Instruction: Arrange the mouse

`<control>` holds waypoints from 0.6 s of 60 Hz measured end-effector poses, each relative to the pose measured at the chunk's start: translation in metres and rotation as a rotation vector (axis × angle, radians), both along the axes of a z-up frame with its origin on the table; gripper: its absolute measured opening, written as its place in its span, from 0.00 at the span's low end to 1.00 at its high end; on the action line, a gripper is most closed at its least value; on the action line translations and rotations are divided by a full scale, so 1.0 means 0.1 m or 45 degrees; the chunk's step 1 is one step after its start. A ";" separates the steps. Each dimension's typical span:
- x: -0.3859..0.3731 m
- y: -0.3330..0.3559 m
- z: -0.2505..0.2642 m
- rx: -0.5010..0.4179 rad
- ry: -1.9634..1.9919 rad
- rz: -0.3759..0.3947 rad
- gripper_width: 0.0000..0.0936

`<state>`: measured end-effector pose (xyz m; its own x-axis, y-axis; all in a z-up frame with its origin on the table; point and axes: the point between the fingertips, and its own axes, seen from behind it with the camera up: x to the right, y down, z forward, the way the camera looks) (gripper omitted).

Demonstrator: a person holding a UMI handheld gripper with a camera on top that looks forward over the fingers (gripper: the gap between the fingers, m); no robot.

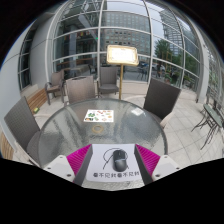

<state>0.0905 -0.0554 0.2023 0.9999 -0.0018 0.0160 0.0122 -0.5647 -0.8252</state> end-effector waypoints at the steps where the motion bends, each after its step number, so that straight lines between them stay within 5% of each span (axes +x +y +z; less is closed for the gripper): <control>1: -0.02 -0.01 0.04 0.006 -0.001 -0.001 0.91; 16: -0.44 -0.71 0.66 0.099 -0.009 0.024 0.91; 36: -0.73 -1.20 0.70 0.093 -0.024 0.034 0.91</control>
